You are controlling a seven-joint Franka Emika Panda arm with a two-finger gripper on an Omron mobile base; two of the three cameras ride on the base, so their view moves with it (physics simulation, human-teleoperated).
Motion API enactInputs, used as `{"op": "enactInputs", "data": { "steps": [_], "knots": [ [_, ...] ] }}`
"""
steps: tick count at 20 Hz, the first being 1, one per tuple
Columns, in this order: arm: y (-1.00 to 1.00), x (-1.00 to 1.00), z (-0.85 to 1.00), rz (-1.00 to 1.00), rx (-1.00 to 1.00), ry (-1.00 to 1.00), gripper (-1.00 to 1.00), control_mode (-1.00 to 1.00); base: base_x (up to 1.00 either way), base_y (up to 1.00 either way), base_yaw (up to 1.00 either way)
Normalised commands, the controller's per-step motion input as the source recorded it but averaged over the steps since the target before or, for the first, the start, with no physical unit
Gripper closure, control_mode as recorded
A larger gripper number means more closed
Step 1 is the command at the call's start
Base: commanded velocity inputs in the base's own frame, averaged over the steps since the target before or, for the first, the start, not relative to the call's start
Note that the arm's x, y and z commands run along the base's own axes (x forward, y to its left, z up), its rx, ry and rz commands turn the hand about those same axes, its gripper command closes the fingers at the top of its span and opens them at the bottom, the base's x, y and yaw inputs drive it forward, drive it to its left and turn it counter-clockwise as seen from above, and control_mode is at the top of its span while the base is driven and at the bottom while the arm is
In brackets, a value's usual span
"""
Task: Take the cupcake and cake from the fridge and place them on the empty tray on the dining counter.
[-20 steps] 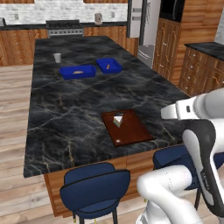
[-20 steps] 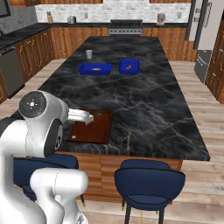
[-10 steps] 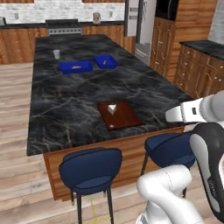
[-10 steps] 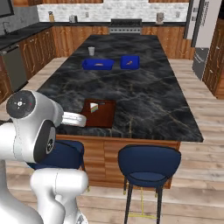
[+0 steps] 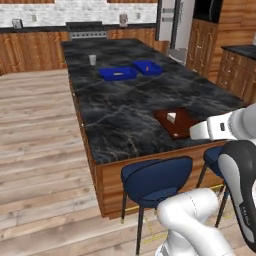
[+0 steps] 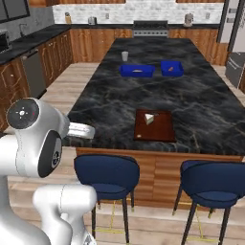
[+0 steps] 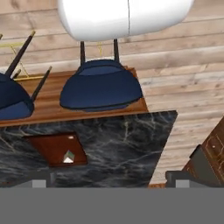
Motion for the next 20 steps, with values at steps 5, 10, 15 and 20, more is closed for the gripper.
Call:
{"op": "enactInputs", "data": {
  "steps": [5, 10, 15, 20],
  "knots": [
    [0.0, 0.0, 0.0, 0.0, 0.0, 0.0, -1.0, 1.0, 0.07, 1.0, 0.0],
    [0.0, 0.0, 0.0, 0.0, 0.0, 0.0, -1.0, 1.0, 0.09, 1.0, 0.0],
    [0.0, 0.0, 0.0, 0.0, 0.0, 0.0, -1.0, 1.0, 0.22, 1.0, 0.0],
    [0.0, 0.0, 0.0, 0.0, 0.0, 0.0, -1.0, 1.0, 0.93, 1.0, 0.04]
  ]
}}
